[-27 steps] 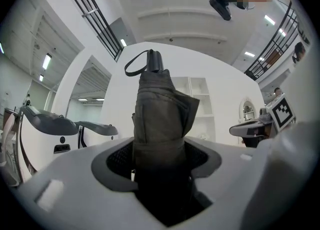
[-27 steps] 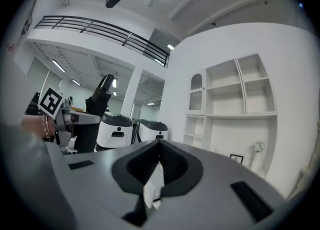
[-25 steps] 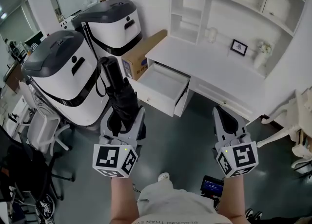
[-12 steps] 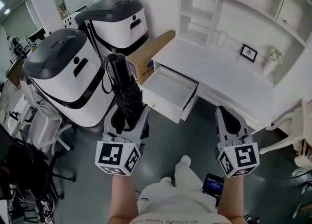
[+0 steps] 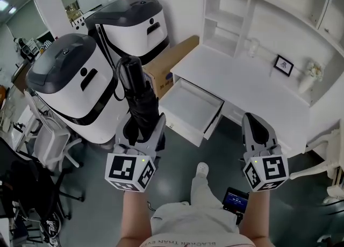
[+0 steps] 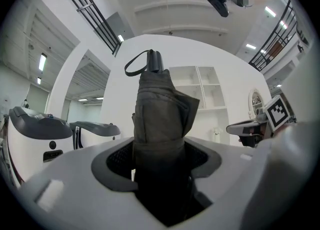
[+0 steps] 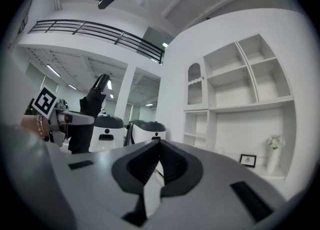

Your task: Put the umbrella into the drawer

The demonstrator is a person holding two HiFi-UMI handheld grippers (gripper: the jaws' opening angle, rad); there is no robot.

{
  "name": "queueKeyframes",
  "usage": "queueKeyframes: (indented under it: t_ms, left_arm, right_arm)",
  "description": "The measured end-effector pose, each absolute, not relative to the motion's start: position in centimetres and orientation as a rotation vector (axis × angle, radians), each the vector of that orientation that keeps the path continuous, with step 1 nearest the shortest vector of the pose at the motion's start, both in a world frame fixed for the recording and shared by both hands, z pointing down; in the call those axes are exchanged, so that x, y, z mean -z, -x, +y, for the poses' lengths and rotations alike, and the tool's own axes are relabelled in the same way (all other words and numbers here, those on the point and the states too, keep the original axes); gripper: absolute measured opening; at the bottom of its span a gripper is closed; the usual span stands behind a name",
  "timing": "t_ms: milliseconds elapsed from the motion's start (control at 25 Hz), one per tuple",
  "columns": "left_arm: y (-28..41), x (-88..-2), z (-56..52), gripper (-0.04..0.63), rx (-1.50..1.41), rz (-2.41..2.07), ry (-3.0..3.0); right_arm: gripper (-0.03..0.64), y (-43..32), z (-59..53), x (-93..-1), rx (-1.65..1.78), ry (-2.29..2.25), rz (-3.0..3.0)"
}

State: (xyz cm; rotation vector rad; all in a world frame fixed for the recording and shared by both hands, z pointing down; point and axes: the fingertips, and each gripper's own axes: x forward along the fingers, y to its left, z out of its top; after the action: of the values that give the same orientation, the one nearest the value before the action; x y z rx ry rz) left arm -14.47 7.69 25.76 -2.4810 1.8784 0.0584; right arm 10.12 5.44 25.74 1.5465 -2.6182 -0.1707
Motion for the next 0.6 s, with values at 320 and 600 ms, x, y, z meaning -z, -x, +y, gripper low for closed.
queueKeyframes:
  t_ms: [320, 600]
  left_arm:
    - [13.7, -25.4, 0.0, 0.272, -0.049, 1.912, 2.453]
    - [12.4, -26.4, -7.1, 0.272, -0.027, 1.959, 2.454]
  right_arm:
    - [0.008, -10.8, -2.9, -25.6, 0.169, -1.508, -2.64]
    - [0.008, -11.7, -10.5, -26.0, 0.151, -1.457, -2.651]
